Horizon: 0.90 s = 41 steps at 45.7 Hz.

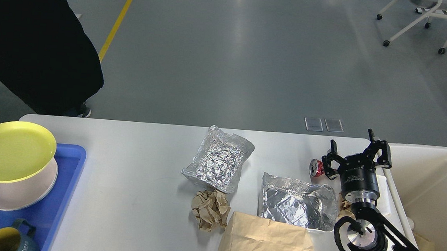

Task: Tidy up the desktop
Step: 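Lower the yellow plate onto the white plate and release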

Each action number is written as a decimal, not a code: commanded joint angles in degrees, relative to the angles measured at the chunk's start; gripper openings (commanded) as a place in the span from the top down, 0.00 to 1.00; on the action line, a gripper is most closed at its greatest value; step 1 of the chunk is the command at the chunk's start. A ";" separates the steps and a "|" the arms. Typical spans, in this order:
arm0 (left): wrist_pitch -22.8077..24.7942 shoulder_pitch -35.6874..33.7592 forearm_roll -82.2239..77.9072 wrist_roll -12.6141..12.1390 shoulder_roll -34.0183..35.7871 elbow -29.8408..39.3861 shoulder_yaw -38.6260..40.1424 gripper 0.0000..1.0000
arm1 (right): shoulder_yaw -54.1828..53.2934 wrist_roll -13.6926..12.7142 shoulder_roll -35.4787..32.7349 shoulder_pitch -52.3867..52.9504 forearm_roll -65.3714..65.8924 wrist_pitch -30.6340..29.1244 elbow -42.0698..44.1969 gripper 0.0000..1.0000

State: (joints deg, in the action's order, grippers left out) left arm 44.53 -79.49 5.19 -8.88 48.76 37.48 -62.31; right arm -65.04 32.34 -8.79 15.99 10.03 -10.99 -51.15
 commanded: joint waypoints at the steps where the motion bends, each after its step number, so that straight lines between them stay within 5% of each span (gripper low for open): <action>1: -0.76 9.08 -1.77 -0.08 -0.86 -7.41 8.42 1.00 | 0.00 0.00 0.00 0.00 -0.02 0.00 0.00 0.00; 12: -2.95 18.57 -2.47 0.35 -5.52 -14.89 11.33 1.00 | 0.00 0.00 0.00 0.00 -0.02 0.00 0.00 0.00; 30: -6.21 20.95 -2.47 -0.08 -7.89 -14.98 12.21 0.99 | 0.00 0.00 0.08 0.00 -0.02 0.00 0.00 0.00; 41: -6.56 21.31 -2.56 -0.52 -8.24 -14.98 13.36 0.78 | 0.00 0.00 0.08 0.00 -0.02 0.00 0.00 0.00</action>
State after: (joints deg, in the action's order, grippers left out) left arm 38.11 -58.40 2.79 -9.27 40.78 22.46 -49.21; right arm -65.04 32.34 -8.70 15.99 10.01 -10.99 -51.15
